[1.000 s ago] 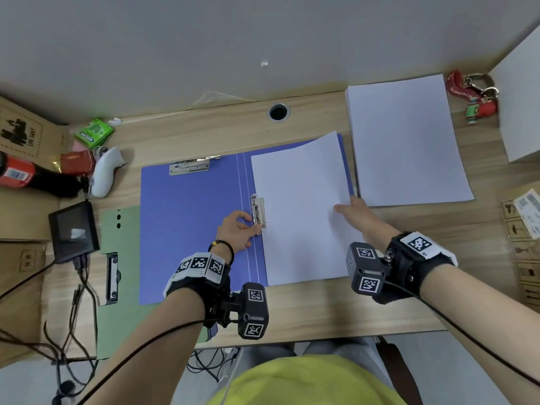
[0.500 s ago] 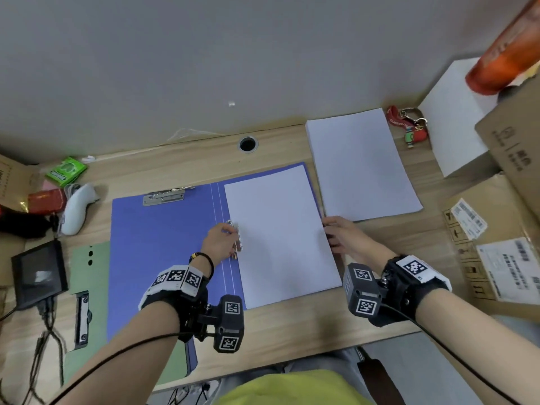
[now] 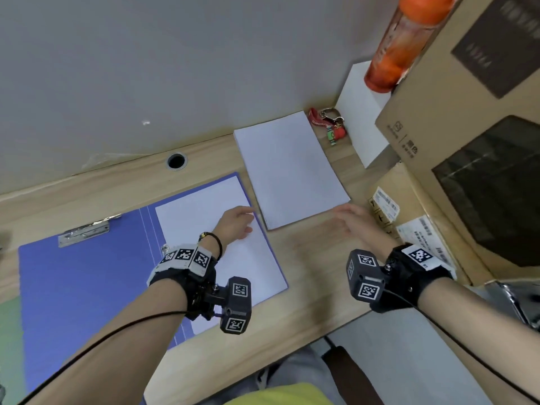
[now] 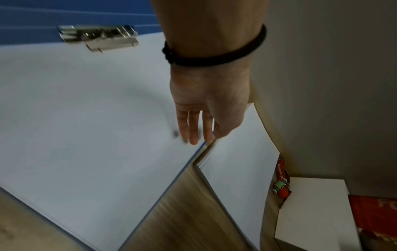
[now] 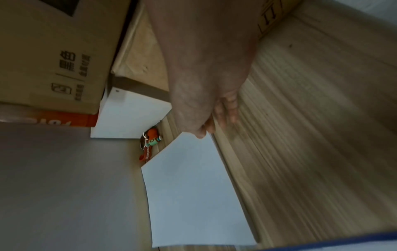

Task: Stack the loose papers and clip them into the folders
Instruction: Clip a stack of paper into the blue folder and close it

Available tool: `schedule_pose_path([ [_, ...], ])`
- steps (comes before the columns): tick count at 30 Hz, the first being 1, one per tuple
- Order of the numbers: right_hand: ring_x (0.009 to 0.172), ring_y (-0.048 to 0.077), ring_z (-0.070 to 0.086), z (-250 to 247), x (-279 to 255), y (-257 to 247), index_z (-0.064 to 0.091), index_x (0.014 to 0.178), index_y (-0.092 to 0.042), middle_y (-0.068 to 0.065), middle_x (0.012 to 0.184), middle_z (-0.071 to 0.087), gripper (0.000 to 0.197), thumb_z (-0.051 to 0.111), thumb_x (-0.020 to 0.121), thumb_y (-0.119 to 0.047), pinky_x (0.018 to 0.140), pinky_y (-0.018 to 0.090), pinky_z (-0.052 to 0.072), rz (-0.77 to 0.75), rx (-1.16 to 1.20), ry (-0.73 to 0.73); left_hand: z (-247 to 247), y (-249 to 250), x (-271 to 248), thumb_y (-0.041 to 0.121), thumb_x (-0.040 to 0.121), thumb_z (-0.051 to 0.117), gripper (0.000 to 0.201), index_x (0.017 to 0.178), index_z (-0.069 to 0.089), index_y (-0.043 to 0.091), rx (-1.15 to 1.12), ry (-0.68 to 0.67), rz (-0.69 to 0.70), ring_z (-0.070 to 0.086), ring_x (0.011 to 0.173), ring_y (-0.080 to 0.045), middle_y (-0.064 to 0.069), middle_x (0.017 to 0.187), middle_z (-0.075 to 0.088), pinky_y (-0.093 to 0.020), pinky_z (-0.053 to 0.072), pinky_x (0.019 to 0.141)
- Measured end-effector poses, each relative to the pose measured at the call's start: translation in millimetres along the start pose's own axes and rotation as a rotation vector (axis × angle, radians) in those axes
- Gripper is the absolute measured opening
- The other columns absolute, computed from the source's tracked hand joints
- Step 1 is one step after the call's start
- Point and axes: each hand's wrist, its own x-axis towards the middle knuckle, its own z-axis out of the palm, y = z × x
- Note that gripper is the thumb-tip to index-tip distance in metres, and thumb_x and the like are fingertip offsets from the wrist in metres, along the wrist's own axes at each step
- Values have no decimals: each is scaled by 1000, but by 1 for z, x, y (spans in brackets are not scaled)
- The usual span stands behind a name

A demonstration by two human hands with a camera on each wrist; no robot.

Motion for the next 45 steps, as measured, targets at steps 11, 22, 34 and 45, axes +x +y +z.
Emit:
schedule_pose_path([
  [11, 144, 23, 17, -12, 39, -14, 7, 152, -25, -2, 159, 11, 75, 50, 91, -20, 113, 40, 25, -48, -96, 103, 32, 12, 13, 10, 98, 46, 26, 122, 56, 12, -161, 22, -118, 57, 82, -18, -9, 107, 59, -24, 49, 74],
  [22, 116, 13, 52, -5, 45, -17, 52, 129, -26, -9, 129, 57, 46, 45, 84, -16, 98, 33, 41, -113, -116, -6, 27, 12, 9, 7, 99, 46, 34, 131, 53, 4, -285, 27, -143, 59, 92, -22, -13, 113, 57, -25, 49, 85],
  [34, 100, 21, 63, 0, 57, -30, 57, 110, -21, 1, 107, 63, 17, 48, 96, -25, 91, 33, 52, -47, 196, 100, 23, 15, 7, 10, 95, 50, 26, 119, 60, 12, -394, 32, -137, 61, 108, -24, 1, 105, 63, -33, 47, 101],
  [45, 87, 7, 60, 12, 60, -31, 55, 122, -29, -11, 97, 62, 41, 34, 94, -7, 78, 29, 53, -6, 144, -3, 31, 23, 13, 11, 96, 51, 16, 108, 57, 20, -453, -16, -128, 63, 86, -17, -1, 91, 62, -27, 54, 85],
])
